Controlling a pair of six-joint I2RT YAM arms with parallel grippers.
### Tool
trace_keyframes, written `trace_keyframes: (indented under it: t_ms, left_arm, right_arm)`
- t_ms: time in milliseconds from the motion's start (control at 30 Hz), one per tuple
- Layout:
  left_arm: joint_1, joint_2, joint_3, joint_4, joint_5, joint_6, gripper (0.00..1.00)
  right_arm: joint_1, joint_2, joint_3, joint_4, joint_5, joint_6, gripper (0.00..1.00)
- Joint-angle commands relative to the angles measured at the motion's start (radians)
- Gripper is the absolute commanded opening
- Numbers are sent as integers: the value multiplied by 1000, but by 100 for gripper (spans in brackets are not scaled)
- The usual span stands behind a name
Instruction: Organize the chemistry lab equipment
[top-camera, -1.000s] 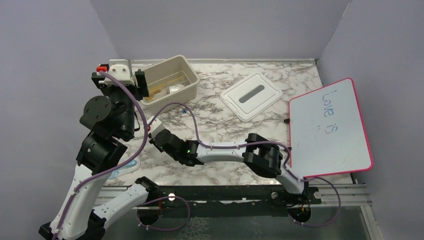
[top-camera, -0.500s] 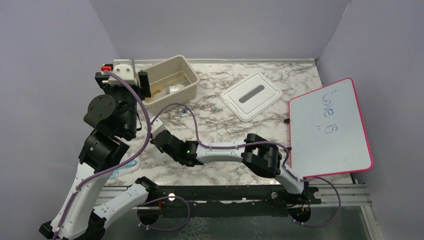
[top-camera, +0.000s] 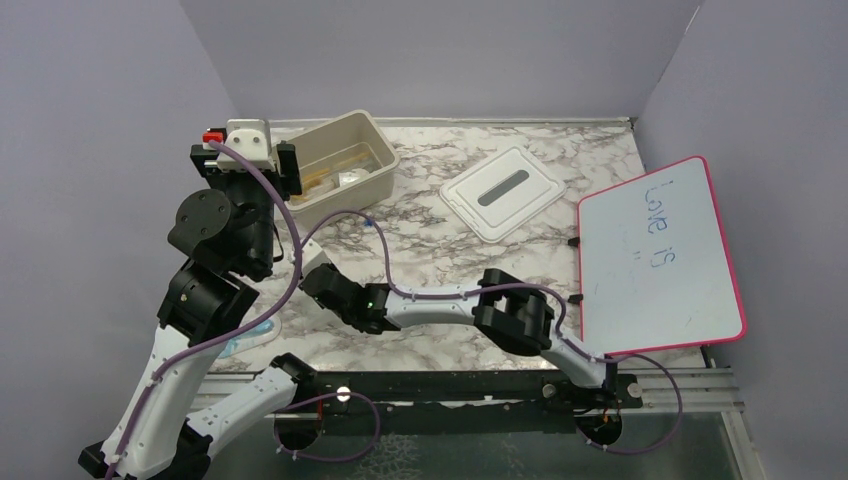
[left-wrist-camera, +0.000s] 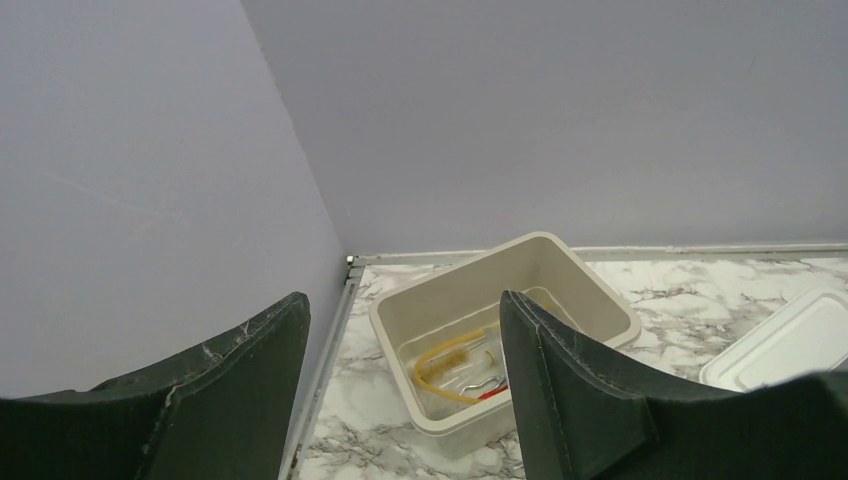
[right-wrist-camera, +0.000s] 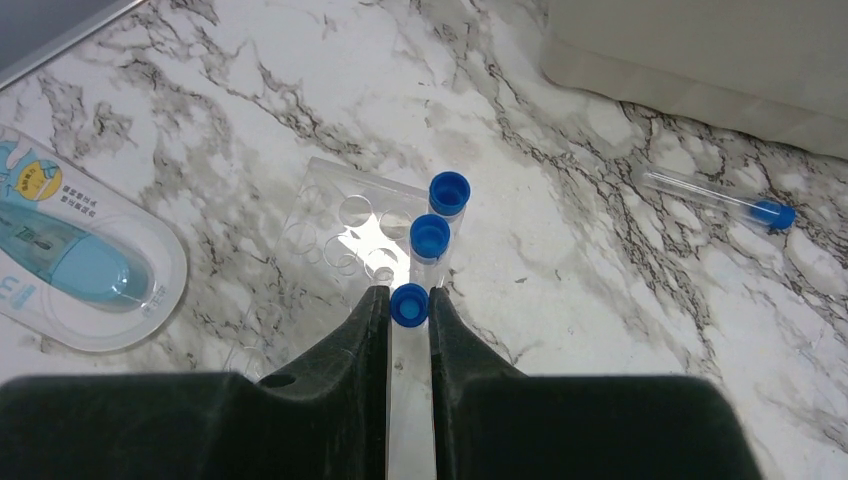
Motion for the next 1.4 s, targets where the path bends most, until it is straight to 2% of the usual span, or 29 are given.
trace_keyframes:
  t_ms: [0,167,400,533,733,900,967,1133,1200,1367]
  left_arm:
    - [-4,-2,1,17,-10,11,72]
    - [-4,-1,0,17,-11,11,72]
    - [-4,4,3,16,-13,13,73]
    - [-4,13,7,6,-9,9,74]
    - [-4,48,17,-26,30,-10,79]
    - [-4,95,20,-68,87,-39,85]
    - [-4,115,-6,-74,125,-40,88]
    - [-4,214,-125,-110,305,-1,89]
    - [-4,259,-194,-109,330,4,87]
    - [-1,419,-282,-117,324,20,66]
  right_arm:
    - [10,43,45,-48,48,11,17]
    - [10,54,59,-65,61,24,23]
    - [10,7,78,-125,45,78,48]
    - [9,-80,40,-111,19,104,55]
    - [7,-246,-112,-39,-9,151,56]
    - [-9,-422,-336,42,4,233,55]
    - [-28,-492,-432,47,22,291,54]
    - [-108,-667,-687,23,31,495,49]
    - [-149,-719,-778,10,27,573,47]
    - [-200,-830,-945,9,31,685,42]
